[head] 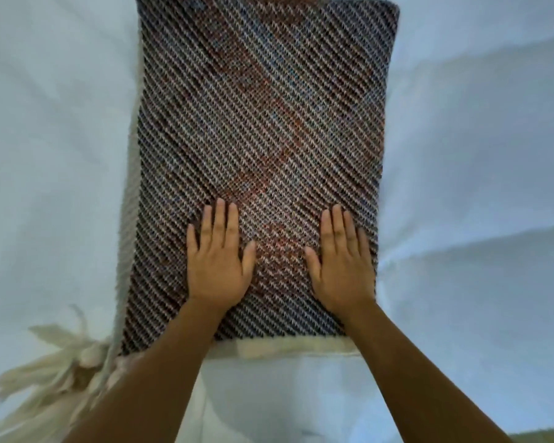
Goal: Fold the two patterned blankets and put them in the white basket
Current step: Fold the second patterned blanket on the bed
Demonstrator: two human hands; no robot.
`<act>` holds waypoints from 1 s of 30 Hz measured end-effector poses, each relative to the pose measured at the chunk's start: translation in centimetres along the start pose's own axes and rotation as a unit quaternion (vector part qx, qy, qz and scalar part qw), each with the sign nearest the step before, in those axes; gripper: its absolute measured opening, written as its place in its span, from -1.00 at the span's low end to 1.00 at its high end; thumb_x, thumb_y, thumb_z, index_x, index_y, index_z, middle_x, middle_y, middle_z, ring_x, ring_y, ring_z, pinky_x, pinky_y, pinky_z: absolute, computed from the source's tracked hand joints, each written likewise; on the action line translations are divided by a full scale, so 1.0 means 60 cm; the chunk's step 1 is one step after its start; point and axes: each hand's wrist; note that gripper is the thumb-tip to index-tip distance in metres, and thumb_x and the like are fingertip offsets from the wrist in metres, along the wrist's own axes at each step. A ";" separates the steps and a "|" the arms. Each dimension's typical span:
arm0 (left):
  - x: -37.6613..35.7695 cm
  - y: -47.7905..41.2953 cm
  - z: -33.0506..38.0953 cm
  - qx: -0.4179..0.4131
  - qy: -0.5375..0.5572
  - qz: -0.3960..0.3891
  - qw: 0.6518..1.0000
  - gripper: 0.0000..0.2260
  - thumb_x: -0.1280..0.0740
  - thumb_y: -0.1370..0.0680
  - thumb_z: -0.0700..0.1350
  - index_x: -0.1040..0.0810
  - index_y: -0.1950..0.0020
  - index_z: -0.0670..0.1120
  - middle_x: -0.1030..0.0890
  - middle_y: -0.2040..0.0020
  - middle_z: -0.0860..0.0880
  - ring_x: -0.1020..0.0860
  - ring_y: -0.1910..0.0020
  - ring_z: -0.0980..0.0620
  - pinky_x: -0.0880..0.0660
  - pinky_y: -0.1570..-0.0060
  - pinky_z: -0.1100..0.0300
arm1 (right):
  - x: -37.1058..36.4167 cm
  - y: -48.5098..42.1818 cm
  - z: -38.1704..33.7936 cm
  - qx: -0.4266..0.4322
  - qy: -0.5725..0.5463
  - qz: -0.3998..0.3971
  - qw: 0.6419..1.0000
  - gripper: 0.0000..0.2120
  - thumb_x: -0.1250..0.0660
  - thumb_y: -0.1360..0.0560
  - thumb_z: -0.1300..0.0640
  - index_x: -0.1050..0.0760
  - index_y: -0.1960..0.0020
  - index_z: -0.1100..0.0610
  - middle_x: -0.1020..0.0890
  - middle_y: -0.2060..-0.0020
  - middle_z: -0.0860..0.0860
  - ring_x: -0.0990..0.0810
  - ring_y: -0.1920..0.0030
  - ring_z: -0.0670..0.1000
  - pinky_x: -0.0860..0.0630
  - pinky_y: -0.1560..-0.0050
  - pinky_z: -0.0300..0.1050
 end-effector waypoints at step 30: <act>0.106 -0.294 0.003 -0.195 -0.062 0.011 0.979 -0.32 0.27 -0.49 0.31 0.25 -0.52 0.00 0.18 -0.55 -0.04 0.24 -0.51 -0.02 0.37 -0.35 -0.04 | 0.151 -0.289 -0.049 0.114 -0.047 0.068 0.990 -0.39 -0.07 -0.58 -0.14 -0.03 -0.52 0.13 -0.04 -0.52 0.16 0.05 -0.52 0.17 0.13 -0.48 0.06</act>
Point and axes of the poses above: each hand's wrist, its own y-axis away from the middle knuckle, its own x-axis out of the back of the hand, z = x × y
